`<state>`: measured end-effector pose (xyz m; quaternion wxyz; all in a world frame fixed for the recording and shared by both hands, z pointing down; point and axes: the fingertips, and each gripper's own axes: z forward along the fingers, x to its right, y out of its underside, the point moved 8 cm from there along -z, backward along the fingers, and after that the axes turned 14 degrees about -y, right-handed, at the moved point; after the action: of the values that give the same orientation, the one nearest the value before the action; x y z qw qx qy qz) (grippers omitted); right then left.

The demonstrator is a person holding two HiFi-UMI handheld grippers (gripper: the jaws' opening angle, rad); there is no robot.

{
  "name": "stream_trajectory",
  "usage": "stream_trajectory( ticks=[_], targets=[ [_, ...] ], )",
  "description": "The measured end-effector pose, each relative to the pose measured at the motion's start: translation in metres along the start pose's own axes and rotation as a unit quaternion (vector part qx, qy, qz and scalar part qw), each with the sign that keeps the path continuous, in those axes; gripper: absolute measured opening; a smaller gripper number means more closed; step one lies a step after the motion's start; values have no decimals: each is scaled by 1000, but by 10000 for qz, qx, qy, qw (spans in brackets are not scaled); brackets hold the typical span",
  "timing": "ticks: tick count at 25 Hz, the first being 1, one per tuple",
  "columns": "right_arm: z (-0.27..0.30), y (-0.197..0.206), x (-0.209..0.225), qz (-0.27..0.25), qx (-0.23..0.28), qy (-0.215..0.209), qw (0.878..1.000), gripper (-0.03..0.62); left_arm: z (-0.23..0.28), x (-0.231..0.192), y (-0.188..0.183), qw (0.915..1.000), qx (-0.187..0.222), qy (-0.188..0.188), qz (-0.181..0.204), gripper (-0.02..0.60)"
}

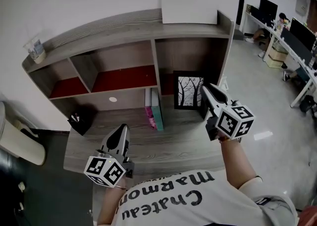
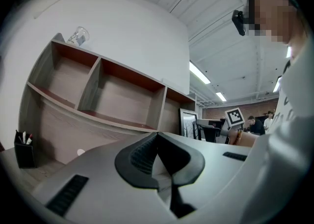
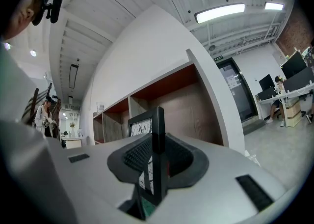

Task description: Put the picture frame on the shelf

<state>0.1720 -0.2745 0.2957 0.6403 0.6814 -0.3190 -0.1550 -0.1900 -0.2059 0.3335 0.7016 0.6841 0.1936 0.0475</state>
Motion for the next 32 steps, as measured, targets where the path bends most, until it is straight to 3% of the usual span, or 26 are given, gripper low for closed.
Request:
stream_trajectory(
  ticks=[11, 17, 32],
  targets=[
    [56, -25, 34, -487, 208, 1, 9986, 89, 3, -20, 22, 9988, -212, -423, -138, 15],
    [89, -31, 47, -442, 251, 1, 9987, 89, -4, -36, 14, 9968, -98, -782, -126, 17],
    [134, -7, 79, -294, -124, 32, 9995, 89, 2, -54, 21, 9936, -252, -1048, -328, 16]
  ],
)
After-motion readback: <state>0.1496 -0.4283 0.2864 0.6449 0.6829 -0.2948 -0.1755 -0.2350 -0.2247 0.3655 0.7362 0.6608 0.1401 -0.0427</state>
